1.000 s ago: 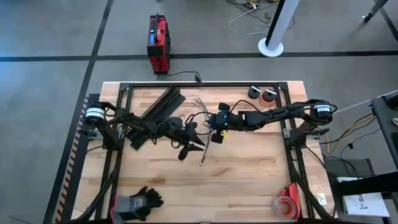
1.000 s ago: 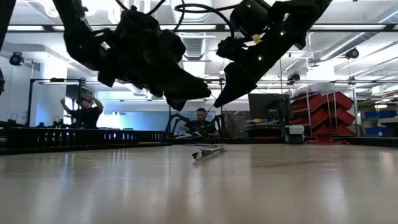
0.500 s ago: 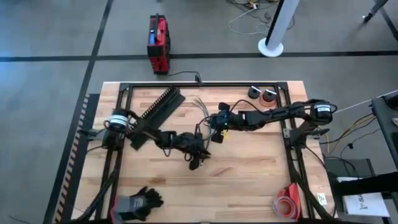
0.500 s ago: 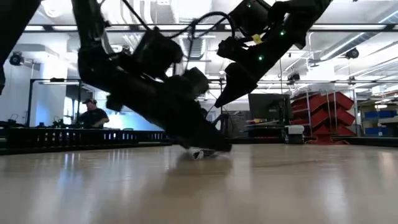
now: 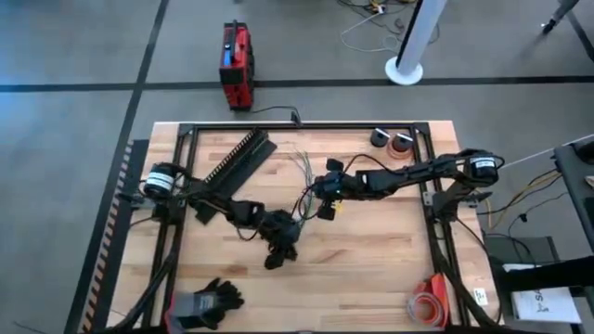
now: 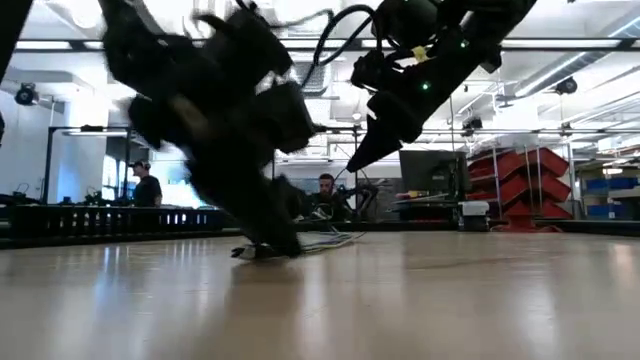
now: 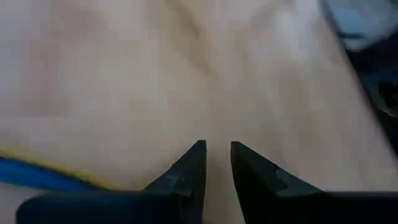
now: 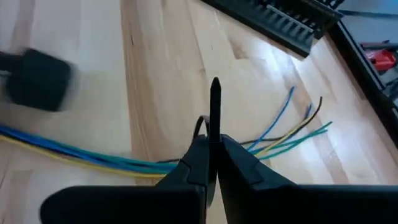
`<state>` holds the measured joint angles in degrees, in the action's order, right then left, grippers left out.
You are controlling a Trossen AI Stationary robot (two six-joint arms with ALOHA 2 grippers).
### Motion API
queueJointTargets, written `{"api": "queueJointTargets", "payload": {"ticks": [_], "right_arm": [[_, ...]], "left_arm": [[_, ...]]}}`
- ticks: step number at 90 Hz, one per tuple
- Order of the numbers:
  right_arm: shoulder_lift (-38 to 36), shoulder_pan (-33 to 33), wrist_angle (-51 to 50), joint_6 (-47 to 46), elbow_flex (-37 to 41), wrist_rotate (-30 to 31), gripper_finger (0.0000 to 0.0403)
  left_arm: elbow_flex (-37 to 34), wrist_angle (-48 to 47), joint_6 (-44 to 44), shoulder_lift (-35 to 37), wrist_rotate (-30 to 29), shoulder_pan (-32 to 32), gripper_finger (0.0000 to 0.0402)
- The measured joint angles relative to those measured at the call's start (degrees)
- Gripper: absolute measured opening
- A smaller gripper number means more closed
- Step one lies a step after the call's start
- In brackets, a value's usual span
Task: Ziptie cables
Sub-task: Wrap the cable wires together using a black zip tie
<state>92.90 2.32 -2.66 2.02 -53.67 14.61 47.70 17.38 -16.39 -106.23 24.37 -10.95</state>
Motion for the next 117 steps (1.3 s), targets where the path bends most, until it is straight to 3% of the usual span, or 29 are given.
{"api": "queueJointTargets", "payload": {"ticks": [24, 31, 46, 54, 79, 101, 117], "right_arm": [[-0.04, -0.32, 0.84, -1.58, 0.0, 0.49, 0.0003], [-0.04, -0.32, 1.9, -1.39, 0.0, 0.46, 0.0003], [0.11, -0.32, 2.88, -0.81, 0.0, -1.84, 0.0003], [0.11, -0.47, 3.07, -0.97, 0.0, -2.2, 0.0003], [0.17, -0.29, 4.65, -0.59, 0.04, -4.39, 0.0003], [0.17, 0.35, 5.14, 0.82, 0.07, -8.85, 0.0003], [0.2, 1.71, 5.57, 0.64, 0.07, -9.0, 0.0003]], "left_arm": [[-5.69, 0.74, -2.05, 8.68, -0.17, -3.9, 0.0059], [-7.99, 3.33, 1.24, 13.69, -6.1, -3.53, 0.0059], [-15.18, 13.17, 7.94, 23.05, -25.92, -1.91, 0.0059], [-19.22, 19.47, 8.35, 25.32, -30.88, 0.61, 0.006], [-24.79, 35.73, 9.41, 20.32, -29.49, 9.92, 0.0114], [-19.32, 40.23, 13.32, 10.96, -27.97, 14.12, 0.017], [-16.54, 43.74, 15.55, 7.64, -26.06, 16.39, 0.0176]]}}
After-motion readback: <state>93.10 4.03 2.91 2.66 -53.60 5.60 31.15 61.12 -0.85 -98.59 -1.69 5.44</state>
